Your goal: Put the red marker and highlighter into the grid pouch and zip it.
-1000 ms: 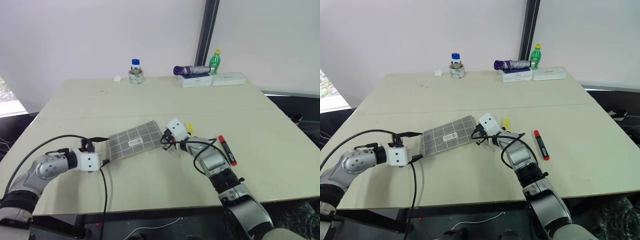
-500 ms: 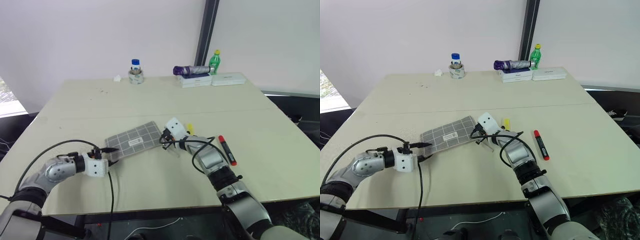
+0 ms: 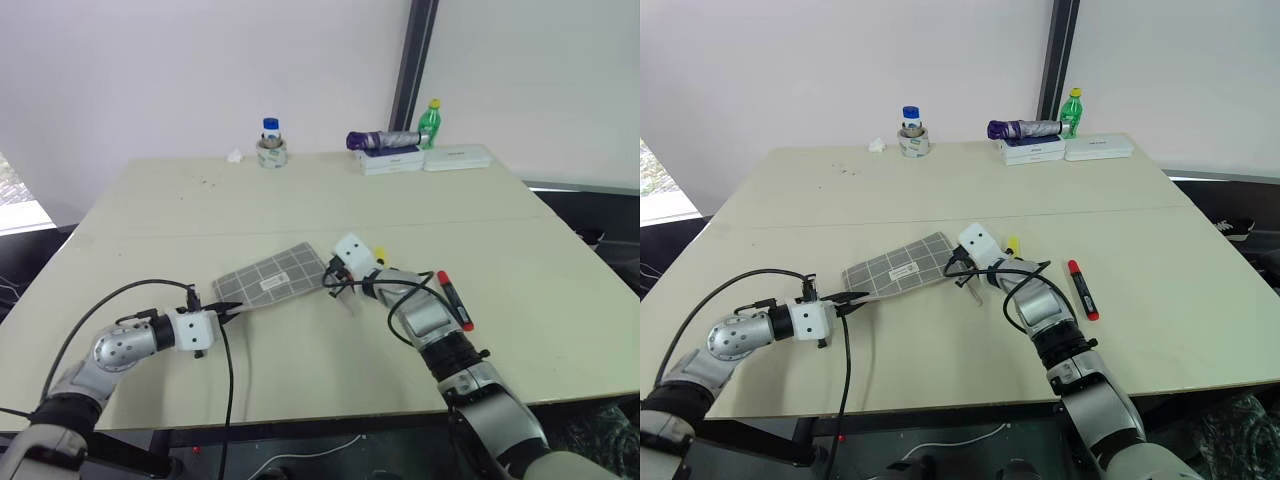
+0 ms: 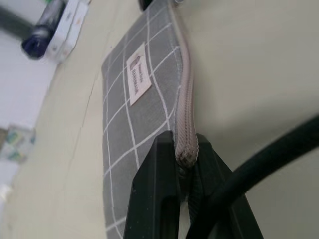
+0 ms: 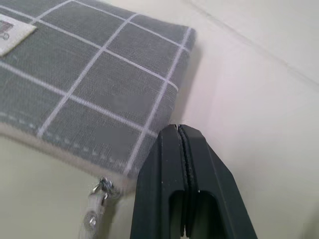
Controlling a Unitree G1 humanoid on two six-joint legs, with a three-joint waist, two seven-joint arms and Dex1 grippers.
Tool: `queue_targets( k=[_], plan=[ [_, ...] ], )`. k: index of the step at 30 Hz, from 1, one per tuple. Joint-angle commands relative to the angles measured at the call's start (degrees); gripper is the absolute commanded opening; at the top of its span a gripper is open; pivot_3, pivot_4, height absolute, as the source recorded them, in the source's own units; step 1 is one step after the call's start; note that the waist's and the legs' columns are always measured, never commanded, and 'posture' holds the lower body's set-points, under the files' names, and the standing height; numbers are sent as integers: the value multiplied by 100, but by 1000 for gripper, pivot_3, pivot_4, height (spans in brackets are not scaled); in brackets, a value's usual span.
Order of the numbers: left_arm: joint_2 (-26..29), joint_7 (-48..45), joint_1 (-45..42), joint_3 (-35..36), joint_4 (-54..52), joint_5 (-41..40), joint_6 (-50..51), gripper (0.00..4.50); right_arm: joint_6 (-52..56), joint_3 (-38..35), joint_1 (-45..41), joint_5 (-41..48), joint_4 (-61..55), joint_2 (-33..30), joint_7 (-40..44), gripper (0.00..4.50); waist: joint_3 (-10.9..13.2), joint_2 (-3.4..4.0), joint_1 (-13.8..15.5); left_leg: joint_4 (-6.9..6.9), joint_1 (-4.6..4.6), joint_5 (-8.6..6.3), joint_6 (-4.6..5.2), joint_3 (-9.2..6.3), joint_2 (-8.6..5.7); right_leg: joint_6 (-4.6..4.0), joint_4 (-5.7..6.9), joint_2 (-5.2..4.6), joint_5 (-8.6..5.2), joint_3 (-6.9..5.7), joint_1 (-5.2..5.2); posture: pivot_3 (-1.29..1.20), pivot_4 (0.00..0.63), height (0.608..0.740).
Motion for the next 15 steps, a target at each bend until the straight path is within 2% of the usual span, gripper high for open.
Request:
queue_targets(
  k=[1,2,5,7,10,15],
  plan=[
    [-21,26,283,495,-1390,-787,1316,57,88,-229,-6,94,-886,-263,156,0,0,0,-6,0,0,0,0,0,1,0,0,0,0,0,-1,0,150,740],
    [-54,97,383,585,-1722,-885,1655,57,241,-310,39,221,-1115,-347,275,0,0,0,-7,-1,1,0,0,0,2,0,0,1,0,0,-2,0,150,740],
    [-240,420,636,852,-2674,-1146,2688,0,815,-579,295,687,-1977,-711,764,870,0,-1,-2,-2,0,0,0,0,4,0,-1,1,0,1,0,0,150,740],
    [-350,533,727,951,-3063,-1204,3112,0,1055,-675,422,854,-2348,-859,901,1795,0,-1,3,-1,1,0,0,1,3,0,-3,1,-1,1,2,0,150,740],
    [-541,676,802,1021,-3501,-1213,3575,0,1433,-848,565,1089,-2802,-1020,991,3429,0,-1,6,-1,2,0,0,1,2,-1,-2,2,-1,1,3,0,150,740],
    [-796,765,779,1016,-3766,-1075,3965,0,1936,-971,667,1348,-3024,-960,904,3429,0,-1,1,-1,3,0,0,3,2,-1,-3,3,-1,2,3,0,150,740]
  ],
)
